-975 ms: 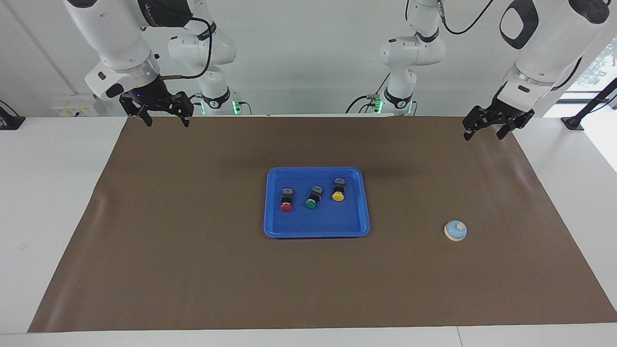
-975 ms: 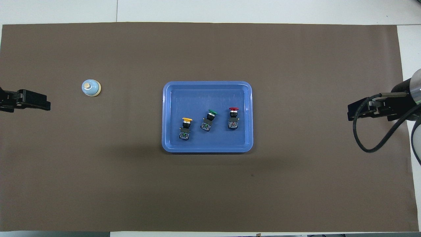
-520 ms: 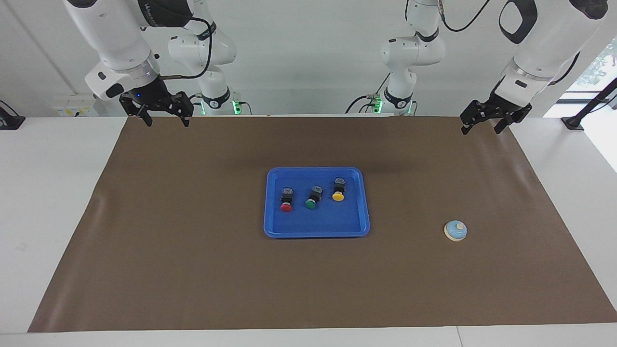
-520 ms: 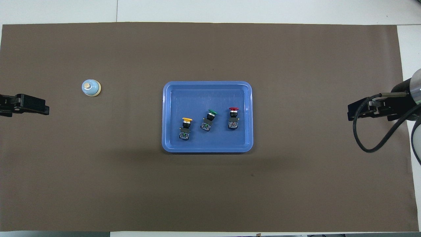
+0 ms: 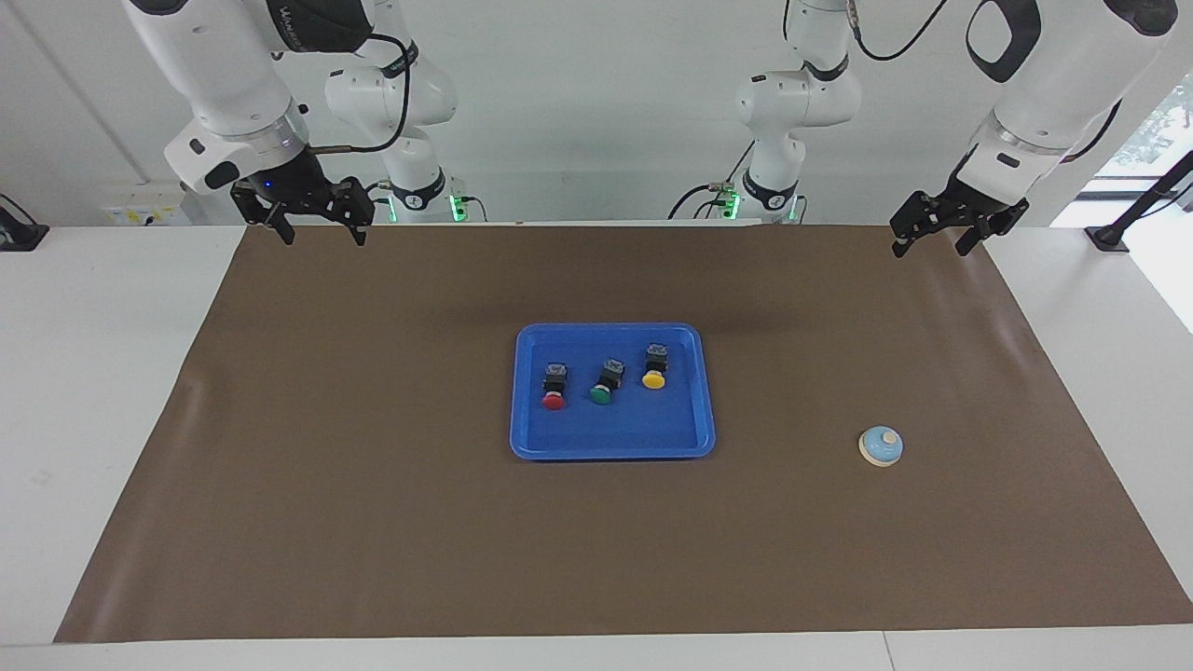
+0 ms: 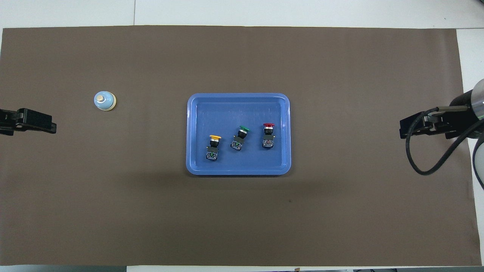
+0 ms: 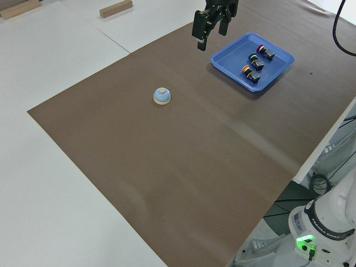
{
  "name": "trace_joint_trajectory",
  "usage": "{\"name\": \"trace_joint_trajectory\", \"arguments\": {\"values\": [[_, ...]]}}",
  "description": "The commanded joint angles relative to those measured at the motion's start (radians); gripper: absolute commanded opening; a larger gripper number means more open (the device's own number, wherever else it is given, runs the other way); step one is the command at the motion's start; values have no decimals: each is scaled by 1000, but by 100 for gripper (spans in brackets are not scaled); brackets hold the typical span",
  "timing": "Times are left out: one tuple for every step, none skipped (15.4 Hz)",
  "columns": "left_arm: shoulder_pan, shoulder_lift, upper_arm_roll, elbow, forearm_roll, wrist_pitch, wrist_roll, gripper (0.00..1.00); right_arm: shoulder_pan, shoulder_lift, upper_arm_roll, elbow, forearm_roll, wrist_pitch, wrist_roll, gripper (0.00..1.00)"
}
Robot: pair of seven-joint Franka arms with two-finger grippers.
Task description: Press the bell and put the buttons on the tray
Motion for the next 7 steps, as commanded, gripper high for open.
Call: {"name": "trace_joint_trajectory", "arguments": {"values": [[-8, 18, 7, 35, 7, -31, 8, 100, -16, -21, 7, -24, 15, 12, 5, 100], [-8, 18, 7, 35, 7, -31, 8, 100, -16, -21, 7, -24, 15, 12, 5, 100], [-5, 18, 7, 35, 5, -31, 8, 100, -16, -21, 7, -24, 15, 12, 5, 100], [-5, 18, 7, 35, 5, -31, 8, 100, -16, -21, 7, -24, 15, 12, 5, 100], [-5, 17, 7, 35, 5, -31, 8, 100, -16, -21, 7, -24, 17, 12, 5, 100], [-3, 17, 7, 35, 5, -32, 8, 100, -16, -21, 7, -24, 17, 12, 5, 100], [-3, 17, 7, 35, 5, -31, 8, 100, -16, -21, 7, -24, 17, 12, 5, 100]]}}
